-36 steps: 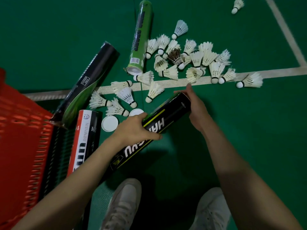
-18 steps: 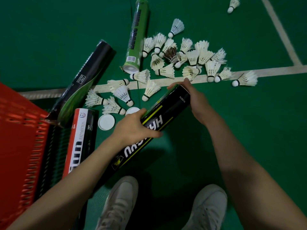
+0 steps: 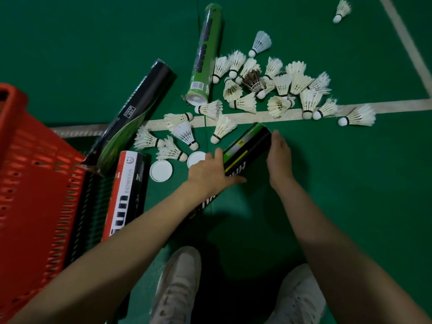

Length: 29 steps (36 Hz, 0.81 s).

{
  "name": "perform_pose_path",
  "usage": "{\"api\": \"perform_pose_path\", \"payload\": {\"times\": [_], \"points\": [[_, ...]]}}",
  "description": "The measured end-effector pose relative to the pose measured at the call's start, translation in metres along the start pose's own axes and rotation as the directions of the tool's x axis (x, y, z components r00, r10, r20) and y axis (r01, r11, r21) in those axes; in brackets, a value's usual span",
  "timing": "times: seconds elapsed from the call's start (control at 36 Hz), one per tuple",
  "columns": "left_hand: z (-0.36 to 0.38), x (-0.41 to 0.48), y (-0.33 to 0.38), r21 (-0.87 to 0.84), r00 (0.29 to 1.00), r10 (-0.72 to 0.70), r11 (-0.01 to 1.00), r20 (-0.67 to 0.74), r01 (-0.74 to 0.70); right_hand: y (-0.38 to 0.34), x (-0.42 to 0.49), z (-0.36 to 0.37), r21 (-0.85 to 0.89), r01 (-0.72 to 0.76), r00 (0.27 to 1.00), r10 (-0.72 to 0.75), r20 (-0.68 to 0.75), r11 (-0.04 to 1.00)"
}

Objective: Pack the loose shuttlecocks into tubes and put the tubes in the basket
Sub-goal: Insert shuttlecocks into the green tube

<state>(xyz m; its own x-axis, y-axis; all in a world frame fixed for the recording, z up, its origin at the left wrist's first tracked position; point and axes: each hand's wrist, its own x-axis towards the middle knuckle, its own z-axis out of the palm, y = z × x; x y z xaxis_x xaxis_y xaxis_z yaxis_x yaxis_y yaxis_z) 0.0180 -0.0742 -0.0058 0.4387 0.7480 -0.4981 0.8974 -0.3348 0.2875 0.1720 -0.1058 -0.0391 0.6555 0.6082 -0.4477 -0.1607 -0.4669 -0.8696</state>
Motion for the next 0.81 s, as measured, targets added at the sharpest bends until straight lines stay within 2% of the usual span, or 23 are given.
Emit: {"api": "perform_pose_path", "payload": {"times": [0.08, 0.17, 0.28, 0.39, 0.53, 0.61, 0.69, 0.81], "points": [[0.004, 0.007, 0.001, 0.066, 0.999, -0.008, 0.998, 0.032, 0.006, -0.004, 0.006, 0.003, -0.129, 0.052, 0.998, -0.045, 0.054, 0.99], [0.01, 0.013, -0.005, 0.071, 0.991, -0.058, 0.996, 0.117, 0.05, -0.005, 0.007, 0.009, -0.299, 0.056, 0.987, -0.007, 0.162, 0.953], [0.016, 0.014, -0.019, 0.087, 0.979, -0.054, 0.996, 0.195, 0.038, 0.003, 0.005, 0.012, -0.577, 0.14, 0.96, 0.032, 0.278, 0.805], [0.013, 0.011, -0.024, 0.081, 0.983, -0.008, 0.997, 0.183, -0.008, 0.004, -0.002, 0.008, -0.62, 0.172, 0.937, 0.067, 0.344, 0.766], [-0.008, 0.016, -0.019, 0.036, 0.992, 0.078, 0.996, 0.095, -0.082, -0.016, -0.006, 0.002, -0.664, 0.257, 0.933, -0.002, 0.359, 0.702], [-0.029, 0.021, -0.009, -0.004, 0.988, 0.136, 0.991, 0.077, -0.136, -0.031, 0.0, -0.004, -0.704, 0.355, 0.911, -0.057, 0.409, 0.615], [-0.049, 0.033, -0.002, 0.128, 0.973, 0.221, 0.965, 0.067, -0.228, -0.046, 0.01, -0.009, -0.725, 0.431, 0.888, -0.107, 0.448, 0.537], [-0.077, 0.07, 0.01, 0.325, 0.946, 0.299, 0.889, 0.123, -0.323, -0.06, 0.04, -0.015, -0.759, 0.478, 0.866, -0.094, 0.491, 0.442]]}}
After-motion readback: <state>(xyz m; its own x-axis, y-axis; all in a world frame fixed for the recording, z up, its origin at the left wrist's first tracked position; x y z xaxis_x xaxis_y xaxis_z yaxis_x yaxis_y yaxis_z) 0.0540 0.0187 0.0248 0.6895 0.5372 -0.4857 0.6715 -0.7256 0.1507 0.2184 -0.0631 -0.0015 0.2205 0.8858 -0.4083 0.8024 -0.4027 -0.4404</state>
